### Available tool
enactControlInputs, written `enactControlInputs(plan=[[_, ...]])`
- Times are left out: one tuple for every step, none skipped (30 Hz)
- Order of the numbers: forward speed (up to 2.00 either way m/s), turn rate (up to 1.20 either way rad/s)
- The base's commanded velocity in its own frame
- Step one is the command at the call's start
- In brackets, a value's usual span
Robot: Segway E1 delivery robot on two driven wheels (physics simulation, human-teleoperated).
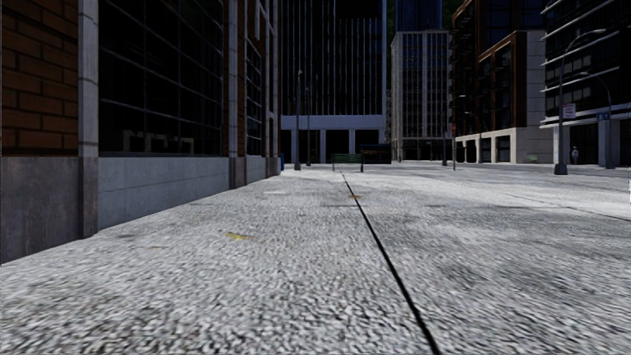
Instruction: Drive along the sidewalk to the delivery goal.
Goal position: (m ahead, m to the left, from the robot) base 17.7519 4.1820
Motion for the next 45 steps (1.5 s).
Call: enactControlInputs(plan=[[2.00, 0.00], [2.00, 0.00], [2.00, 0.00], [2.00, 0.00], [2.00, 0.00], [2.00, 0.00], [2.00, 0.00], [2.00, 0.00], [2.00, 0.00], [2.00, 0.00], [2.00, 0.00], [2.00, 0.00], [2.00, 0.00], [2.00, 0.00], [2.00, 0.00], [2.00, 0.00], [2.00, 0.00], [2.00, 0.00], [2.00, 0.00], [2.00, 0.00], [2.00, 0.00], [2.00, 0.00], [2.00, 0.00], [2.00, 0.00], [2.00, 0.00], [2.00, 0.00], [2.00, 0.00], [2.00, 0.00], [2.00, 0.00], [2.00, 0.00], [2.00, 0.00], [2.00, 0.00], [2.00, 0.00], [2.00, 0.00], [2.00, 0.00], [2.00, 0.00], [2.00, 0.00], [2.00, 0.00], [2.00, 0.00], [2.00, 0.00], [2.00, 0.00], [2.00, 0.00], [2.00, 0.00], [2.00, 0.00], [2.00, 0.00]])
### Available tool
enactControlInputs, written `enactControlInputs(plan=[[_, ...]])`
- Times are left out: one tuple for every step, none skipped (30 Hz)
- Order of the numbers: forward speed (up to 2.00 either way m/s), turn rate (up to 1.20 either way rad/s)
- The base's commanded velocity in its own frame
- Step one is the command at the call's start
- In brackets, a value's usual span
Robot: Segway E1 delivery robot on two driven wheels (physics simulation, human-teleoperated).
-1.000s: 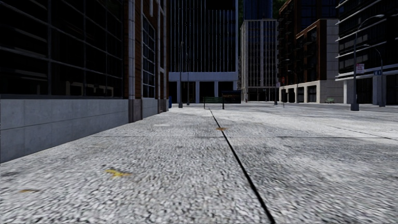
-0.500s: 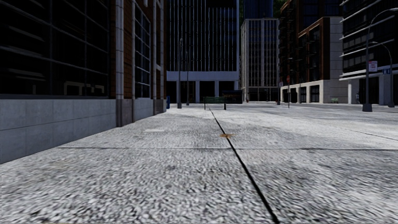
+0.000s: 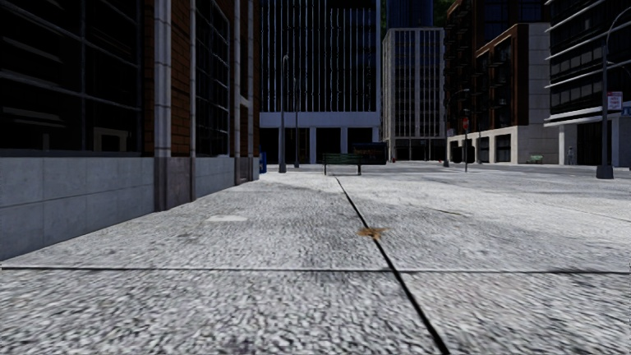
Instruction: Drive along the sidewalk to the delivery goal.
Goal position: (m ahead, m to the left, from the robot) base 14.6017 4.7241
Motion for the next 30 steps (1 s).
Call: enactControlInputs(plan=[[2.00, 0.00], [2.00, 0.00], [2.00, 0.00], [2.00, 0.00], [2.00, 0.00], [2.00, 0.00], [2.00, 0.00], [2.00, 0.00], [2.00, 0.00], [2.00, 0.00], [2.00, 0.00], [2.00, 0.00], [2.00, 0.00], [2.00, 0.00], [2.00, 0.00], [2.00, 0.00], [2.00, 0.00], [2.00, 0.00], [2.00, 0.00], [2.00, 0.00], [2.00, 0.00], [2.00, 0.00], [2.00, 0.00], [2.00, 0.00], [2.00, 0.00], [2.00, 0.00], [2.00, 0.00], [2.00, 0.00], [2.00, 0.00], [2.00, 0.00]])
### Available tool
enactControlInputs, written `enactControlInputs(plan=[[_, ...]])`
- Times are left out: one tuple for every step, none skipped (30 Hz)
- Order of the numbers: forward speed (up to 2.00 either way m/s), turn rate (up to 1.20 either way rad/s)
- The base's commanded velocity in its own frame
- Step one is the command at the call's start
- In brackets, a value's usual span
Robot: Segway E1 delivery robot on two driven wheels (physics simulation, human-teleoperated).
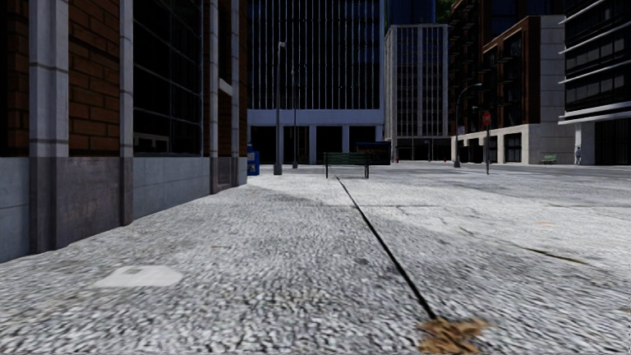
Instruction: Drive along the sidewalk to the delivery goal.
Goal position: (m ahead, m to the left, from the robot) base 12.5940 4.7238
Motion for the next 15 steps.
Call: enactControlInputs(plan=[[2.00, 0.00], [2.00, 0.00], [2.00, 0.00], [2.00, 0.00], [2.00, 0.00], [2.00, 0.00], [2.00, 0.00], [2.00, 0.00], [2.00, 0.00], [2.00, 0.00], [2.00, 0.00], [2.00, 0.00], [2.00, 0.00], [2.00, 0.00], [2.00, 0.00]])
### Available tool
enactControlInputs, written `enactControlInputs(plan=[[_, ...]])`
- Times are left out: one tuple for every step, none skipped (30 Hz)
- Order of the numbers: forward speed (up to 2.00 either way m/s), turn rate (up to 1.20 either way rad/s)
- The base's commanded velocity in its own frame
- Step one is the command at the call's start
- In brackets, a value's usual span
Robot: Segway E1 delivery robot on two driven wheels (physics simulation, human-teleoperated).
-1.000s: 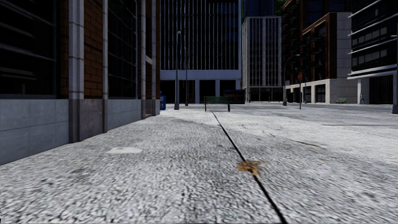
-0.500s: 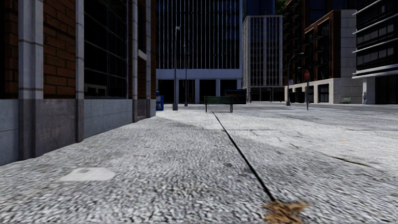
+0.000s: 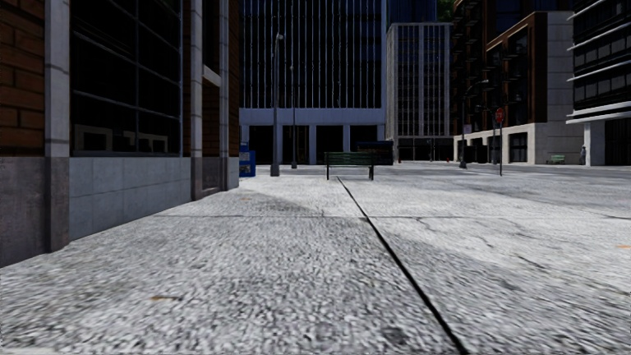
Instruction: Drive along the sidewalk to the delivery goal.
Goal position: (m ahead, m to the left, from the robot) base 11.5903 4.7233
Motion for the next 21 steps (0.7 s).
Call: enactControlInputs(plan=[[2.00, 0.00], [2.00, 0.00], [2.00, 0.00], [2.00, 0.00], [2.00, 0.00], [2.00, 0.00], [2.00, 0.00], [2.00, 0.00], [2.00, 0.00], [2.00, 0.00], [2.00, 0.00], [2.00, 0.00], [2.00, 0.00], [2.00, 0.00], [2.00, 0.00], [2.00, 0.00], [2.00, 0.00], [2.00, 0.00], [2.00, 0.00], [2.00, 0.00], [2.00, 0.00]])
